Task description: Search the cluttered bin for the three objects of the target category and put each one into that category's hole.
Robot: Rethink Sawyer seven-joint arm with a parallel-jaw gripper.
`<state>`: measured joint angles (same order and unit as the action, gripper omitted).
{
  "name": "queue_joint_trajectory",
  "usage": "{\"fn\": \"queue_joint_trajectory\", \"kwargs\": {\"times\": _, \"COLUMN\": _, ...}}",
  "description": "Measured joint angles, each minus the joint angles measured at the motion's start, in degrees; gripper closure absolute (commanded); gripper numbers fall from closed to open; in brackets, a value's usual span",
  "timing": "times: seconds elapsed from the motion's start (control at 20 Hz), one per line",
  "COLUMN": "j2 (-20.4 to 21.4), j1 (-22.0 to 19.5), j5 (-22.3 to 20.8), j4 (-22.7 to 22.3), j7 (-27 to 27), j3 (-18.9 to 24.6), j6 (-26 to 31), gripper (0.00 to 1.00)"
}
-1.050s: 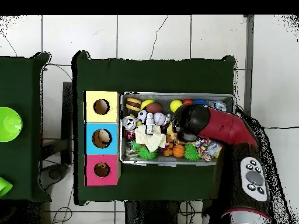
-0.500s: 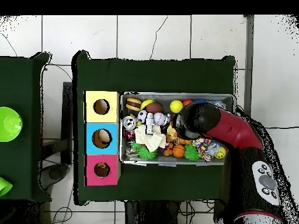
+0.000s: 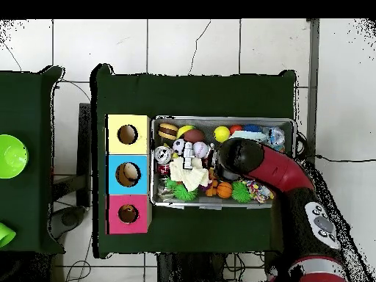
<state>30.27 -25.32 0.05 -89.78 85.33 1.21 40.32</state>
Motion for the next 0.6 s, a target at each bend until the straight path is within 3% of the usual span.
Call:
{"fn": "queue_joint_trajectory", "kwargs": {"times": 0.25, "j2": -2.29, "j1": 0.84, "j5": -5.22, "j4": -0.45, "j7": 0.00, "j3": -0.35, "j6": -5.65, "gripper": 0.00}}
{"fn": "queue_joint_trajectory", "kwargs": {"times": 0.6, "j2": -4.77, "j1": 1.84, "j5": -7.81, "j4": -0.61, "j7": 0.00, "j3": -0.47, "j6": -7.59, "gripper": 0.00}}
